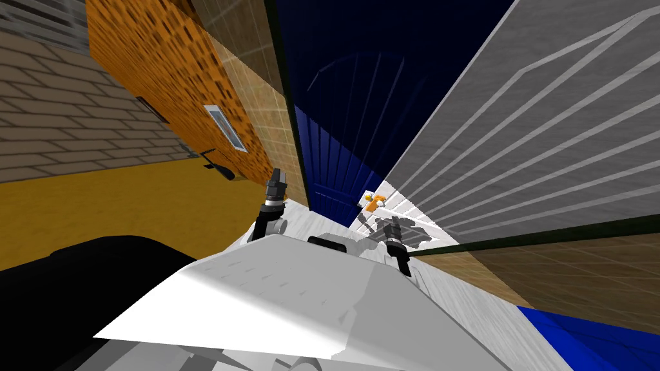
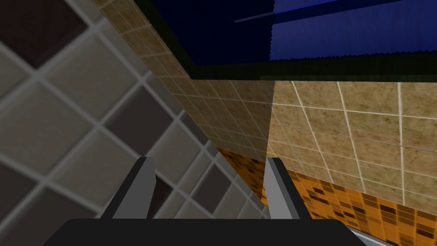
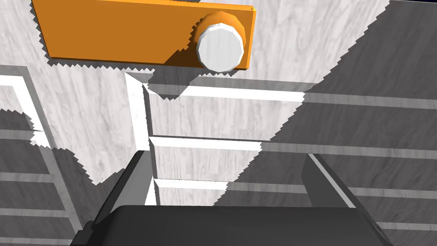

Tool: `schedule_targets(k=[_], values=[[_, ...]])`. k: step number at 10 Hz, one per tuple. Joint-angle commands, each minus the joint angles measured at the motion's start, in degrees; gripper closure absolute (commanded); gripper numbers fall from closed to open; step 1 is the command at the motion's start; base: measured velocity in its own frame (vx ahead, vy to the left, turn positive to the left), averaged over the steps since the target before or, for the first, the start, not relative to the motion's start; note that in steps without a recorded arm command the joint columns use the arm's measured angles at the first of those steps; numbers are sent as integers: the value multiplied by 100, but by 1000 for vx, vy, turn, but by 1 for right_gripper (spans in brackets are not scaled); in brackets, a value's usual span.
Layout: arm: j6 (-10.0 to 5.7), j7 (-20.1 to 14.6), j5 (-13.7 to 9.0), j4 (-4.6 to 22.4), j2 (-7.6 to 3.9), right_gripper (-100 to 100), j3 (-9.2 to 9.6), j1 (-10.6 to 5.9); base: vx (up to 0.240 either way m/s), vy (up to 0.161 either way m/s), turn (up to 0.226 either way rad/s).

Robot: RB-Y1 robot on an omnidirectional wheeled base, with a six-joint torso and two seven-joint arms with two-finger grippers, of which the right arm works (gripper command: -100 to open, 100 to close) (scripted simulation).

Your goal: Pull the door open

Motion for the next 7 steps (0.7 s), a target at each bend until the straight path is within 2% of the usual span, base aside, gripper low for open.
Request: schedule_targets(k=[1,3,5,7], values=[[52,12,-31,123,-78,-100,-158,9,-21,-70,-171],[121,57,-68,246,-136,-100,-371,39,46,-119,-115],[133,80,-71,269,-123,-100,-369,-39,171,-80,15],[117,93,-57,244,-73,-100,-262,-169,184,-13,98]])
